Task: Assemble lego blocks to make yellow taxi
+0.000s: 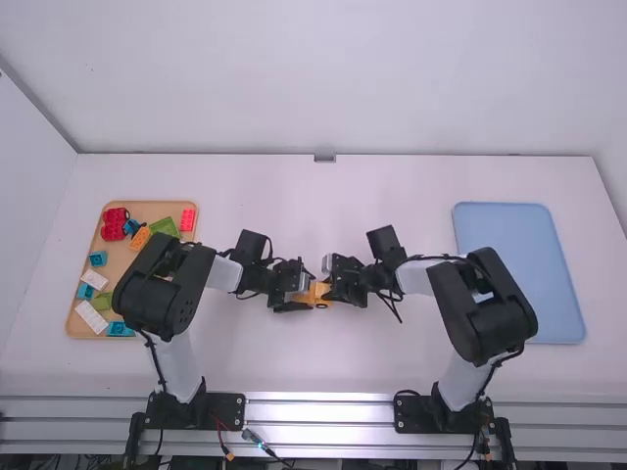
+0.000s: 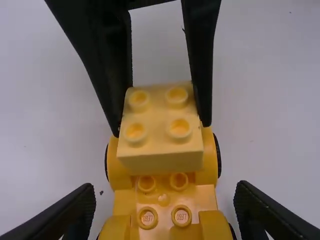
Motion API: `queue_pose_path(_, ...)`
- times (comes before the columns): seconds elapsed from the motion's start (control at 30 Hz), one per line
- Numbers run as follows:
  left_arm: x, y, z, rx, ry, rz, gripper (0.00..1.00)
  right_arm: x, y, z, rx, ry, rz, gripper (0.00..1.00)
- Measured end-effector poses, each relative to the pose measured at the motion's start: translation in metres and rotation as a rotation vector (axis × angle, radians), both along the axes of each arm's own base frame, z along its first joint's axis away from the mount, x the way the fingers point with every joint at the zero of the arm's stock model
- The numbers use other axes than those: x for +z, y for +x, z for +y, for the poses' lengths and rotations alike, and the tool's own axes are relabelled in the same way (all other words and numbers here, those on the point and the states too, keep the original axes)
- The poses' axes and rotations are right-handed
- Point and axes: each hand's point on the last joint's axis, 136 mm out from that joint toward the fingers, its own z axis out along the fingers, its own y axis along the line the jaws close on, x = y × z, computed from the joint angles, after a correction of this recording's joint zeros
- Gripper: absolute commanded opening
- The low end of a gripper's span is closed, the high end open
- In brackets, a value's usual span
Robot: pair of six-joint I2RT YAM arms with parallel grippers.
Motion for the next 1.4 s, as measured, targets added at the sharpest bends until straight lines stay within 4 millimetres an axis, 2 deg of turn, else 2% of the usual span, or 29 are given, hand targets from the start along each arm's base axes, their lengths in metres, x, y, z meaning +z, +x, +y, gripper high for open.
queue_pose_path(0.43, -0.001, -0.004, 0.001, -0.002, 0.003, 0.021, 0.76, -0.004, -0.003, 0.007, 0.011, -0.030, -0.018, 0.00)
queue_pose_path(0.5, -0.001, -0.003, 0.000, -0.001, 0.001, 0.016, 0.74, -0.004, -0.003, 0.007, 0.011, -0.030, -0.016, 0.00)
queue_pose_path(0.6, 0.001, 0.000, -0.001, -0.002, -0.004, -0.006, 0.62, -0.004, -0.003, 0.007, 0.011, -0.029, -0.018, 0.00)
queue_pose_path(0.67, 0.001, 0.001, -0.001, -0.003, -0.007, -0.008, 0.61, -0.004, -0.003, 0.007, 0.011, -0.029, -0.019, 0.00)
queue_pose_path(0.7, 0.002, 0.001, -0.001, -0.003, -0.009, -0.011, 0.63, -0.004, -0.003, 0.007, 0.011, -0.030, -0.020, 0.00)
queue_pose_path(0.8, -0.002, 0.001, -0.001, -0.003, -0.008, -0.007, 0.78, -0.004, -0.003, 0.007, 0.012, -0.029, -0.021, 0.00)
queue_pose_path(0.9, -0.011, -0.004, 0.001, -0.003, 0.001, 0.031, 0.86, -0.004, -0.002, 0.007, 0.010, -0.029, -0.026, 0.00)
queue_pose_path(1.0, -0.017, -0.009, 0.001, -0.008, -0.003, 0.064, 0.86, -0.003, -0.001, 0.007, 0.010, -0.027, -0.028, 0.00)
queue_pose_path(1.17, -0.016, -0.007, 0.000, -0.008, -0.005, 0.057, 0.69, -0.003, -0.001, 0.007, 0.010, -0.028, -0.027, 0.00)
queue_pose_path(1.4, -0.016, -0.007, 0.000, -0.008, -0.005, 0.058, 0.67, -0.004, -0.001, 0.007, 0.008, -0.031, -0.028, 0.00)
